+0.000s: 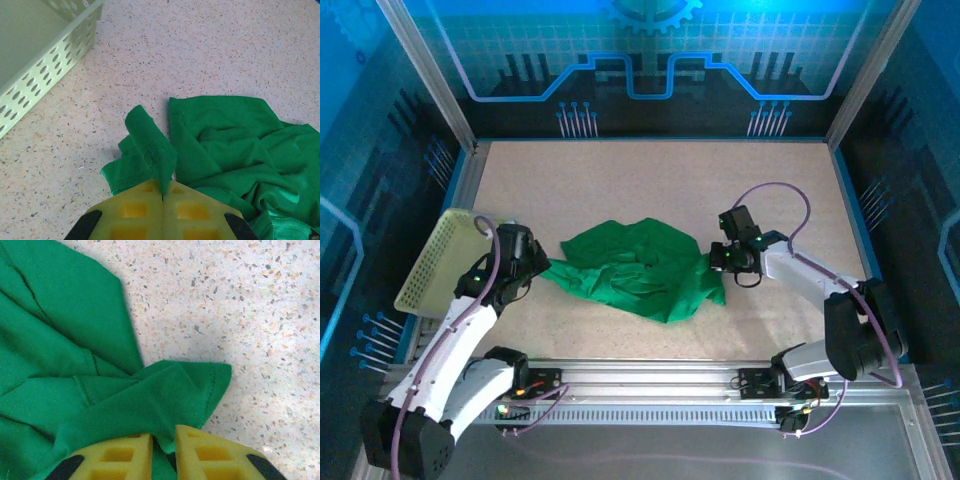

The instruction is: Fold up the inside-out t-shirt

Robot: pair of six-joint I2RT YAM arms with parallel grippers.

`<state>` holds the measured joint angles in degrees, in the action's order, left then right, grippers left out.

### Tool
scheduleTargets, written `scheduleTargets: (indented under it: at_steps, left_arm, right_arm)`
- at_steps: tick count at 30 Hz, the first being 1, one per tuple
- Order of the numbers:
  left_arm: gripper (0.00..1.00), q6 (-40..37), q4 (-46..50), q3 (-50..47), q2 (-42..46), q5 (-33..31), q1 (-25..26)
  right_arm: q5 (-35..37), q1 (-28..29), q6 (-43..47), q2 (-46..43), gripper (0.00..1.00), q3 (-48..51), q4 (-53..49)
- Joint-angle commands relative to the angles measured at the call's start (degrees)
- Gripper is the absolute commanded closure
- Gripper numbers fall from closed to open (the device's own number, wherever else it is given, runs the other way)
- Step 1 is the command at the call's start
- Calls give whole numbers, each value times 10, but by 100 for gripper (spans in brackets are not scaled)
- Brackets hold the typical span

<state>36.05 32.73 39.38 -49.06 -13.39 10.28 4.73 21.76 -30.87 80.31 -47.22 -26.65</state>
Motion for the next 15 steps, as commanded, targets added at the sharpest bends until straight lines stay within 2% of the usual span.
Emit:
scheduleTargets:
  at_steps: [1,5,11,15]
  left_arm:
    - [100,1,-2,-4,7,12,-9]
    - [100,-2,-4,4,6,14,-10]
    - [100,-7,10,30,13,16,-14]
    - [100,-6,23,67,26,16,-16]
  right_arm:
    - [20,5,4,-24,87,0,-21]
    - [34,5,13,-42,100,1,-34]
    - [77,-1,39,-107,100,-24,-88]
    - [148,-5,44,-171,100,-73,-168]
